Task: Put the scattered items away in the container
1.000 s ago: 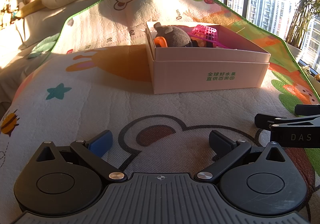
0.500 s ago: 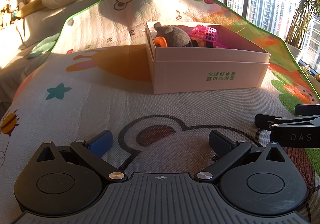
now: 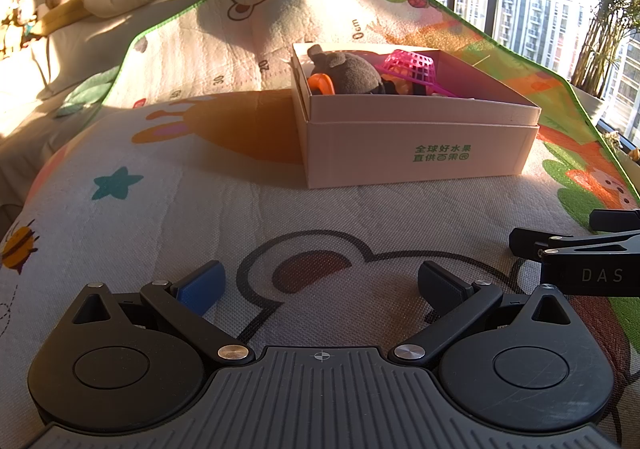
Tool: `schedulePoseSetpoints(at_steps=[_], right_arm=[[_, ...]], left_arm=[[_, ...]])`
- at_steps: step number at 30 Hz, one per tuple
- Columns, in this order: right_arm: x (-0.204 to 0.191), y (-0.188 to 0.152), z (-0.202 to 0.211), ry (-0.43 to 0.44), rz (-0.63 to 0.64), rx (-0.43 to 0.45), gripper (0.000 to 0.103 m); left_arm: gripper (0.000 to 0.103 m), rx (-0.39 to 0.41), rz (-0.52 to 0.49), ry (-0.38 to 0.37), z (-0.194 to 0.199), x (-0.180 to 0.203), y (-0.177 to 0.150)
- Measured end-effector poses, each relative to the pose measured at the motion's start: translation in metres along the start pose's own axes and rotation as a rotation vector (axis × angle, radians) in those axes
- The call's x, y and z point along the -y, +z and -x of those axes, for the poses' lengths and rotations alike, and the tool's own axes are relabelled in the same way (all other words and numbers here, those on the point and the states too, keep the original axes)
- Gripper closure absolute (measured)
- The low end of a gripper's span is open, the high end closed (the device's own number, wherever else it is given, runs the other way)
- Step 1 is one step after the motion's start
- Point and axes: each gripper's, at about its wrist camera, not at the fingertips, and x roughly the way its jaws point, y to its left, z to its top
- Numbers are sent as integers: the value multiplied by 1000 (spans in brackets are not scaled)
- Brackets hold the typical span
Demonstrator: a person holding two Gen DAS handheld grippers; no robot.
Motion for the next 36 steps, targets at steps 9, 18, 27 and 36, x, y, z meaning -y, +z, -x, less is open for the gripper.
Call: schedulePoseSetpoints(at_steps=[9,18,27,36], right_arm=[[0,0,0,0,0,0,0],[0,0,0,-1,1,-1,0],[1,0,0,0,-1,0,0],[0,0,0,1,-1,0,0]], left_arm=[[0,0,2,-2,0,0,0],[0,-1,-3,3,1,2,0],[0,-33,-9,-20,-2,-2,6],[0,-58,7,-13,-1,-1,7]])
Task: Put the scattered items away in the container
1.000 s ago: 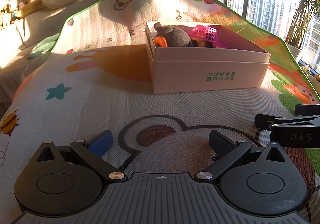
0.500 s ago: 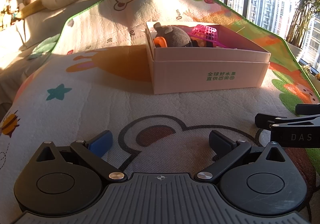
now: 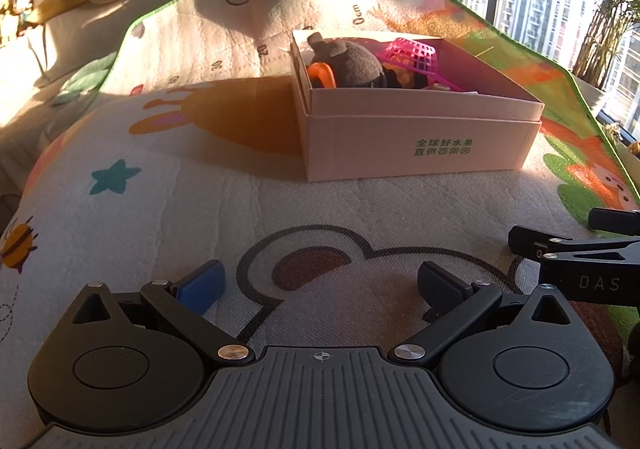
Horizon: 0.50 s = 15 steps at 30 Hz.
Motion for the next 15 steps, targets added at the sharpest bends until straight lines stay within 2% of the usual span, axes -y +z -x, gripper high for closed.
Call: schedulePoseSetpoints(at_steps=[15], right_arm=[[0,0,0,0,0,0,0]], left_arm=[[0,18,4,11,1,2,-3]])
